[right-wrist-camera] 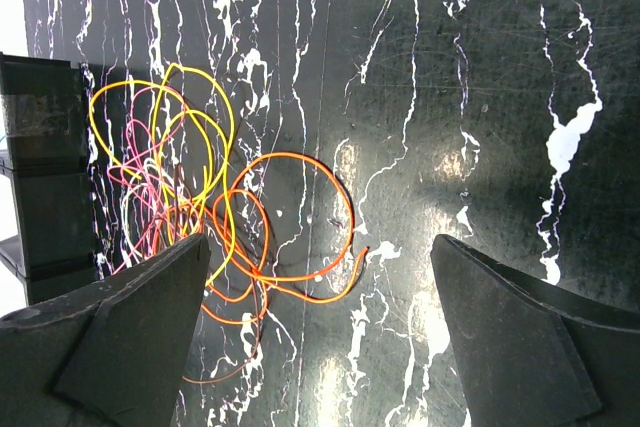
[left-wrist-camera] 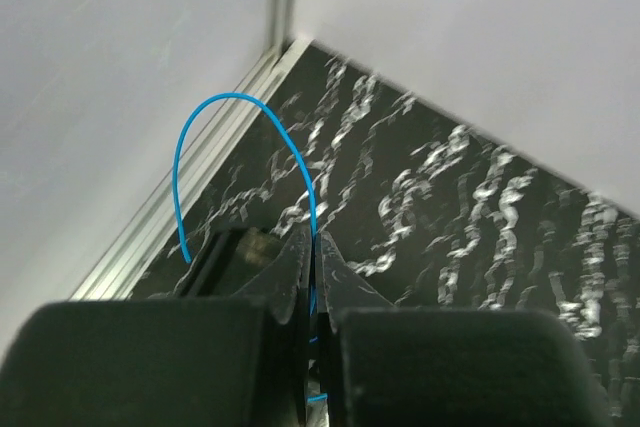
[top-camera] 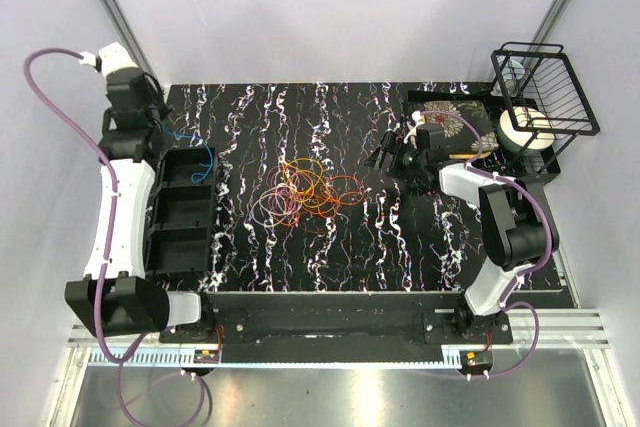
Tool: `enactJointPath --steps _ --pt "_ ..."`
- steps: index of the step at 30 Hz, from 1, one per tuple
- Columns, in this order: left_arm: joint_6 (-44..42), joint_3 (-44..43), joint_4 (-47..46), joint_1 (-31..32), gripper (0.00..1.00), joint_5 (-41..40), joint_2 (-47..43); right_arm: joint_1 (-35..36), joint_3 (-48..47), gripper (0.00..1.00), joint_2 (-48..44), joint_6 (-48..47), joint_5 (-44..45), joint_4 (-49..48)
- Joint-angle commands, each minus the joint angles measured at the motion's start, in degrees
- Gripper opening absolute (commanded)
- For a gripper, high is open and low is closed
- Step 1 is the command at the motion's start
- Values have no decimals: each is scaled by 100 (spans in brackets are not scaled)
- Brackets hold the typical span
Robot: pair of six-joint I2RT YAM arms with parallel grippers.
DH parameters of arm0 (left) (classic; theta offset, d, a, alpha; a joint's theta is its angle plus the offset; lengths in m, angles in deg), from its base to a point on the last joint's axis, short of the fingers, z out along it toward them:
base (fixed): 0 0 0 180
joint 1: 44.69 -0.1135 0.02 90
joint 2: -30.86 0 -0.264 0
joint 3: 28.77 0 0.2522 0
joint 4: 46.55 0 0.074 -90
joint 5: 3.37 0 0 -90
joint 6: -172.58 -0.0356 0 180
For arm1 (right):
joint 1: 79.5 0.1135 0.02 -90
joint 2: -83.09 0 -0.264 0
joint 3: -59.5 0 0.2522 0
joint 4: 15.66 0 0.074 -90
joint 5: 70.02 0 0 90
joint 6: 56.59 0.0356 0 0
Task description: Untangle the cables
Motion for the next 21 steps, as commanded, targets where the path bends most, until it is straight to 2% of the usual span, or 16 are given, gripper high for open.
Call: enactJointPath --steps 1,9,13,18,21 --pt "71 480 -530 -30 0 -811 -140 35 -254 98 89 39 -145 -45" --pt "194 357 -434 -48 0 -1347 528 26 -298 98 142 30 -172 -1" --pt "465 357 -320 -162 0 -2005 695 26 -307 98 177 39 -207 8" --pt "976 -46 -74 -531 0 -1753 1081 35 -325 98 195 57 -242 -9" --pt "1091 -442 287 -549 0 -1928 1415 26 -325 98 230 57 -242 8"
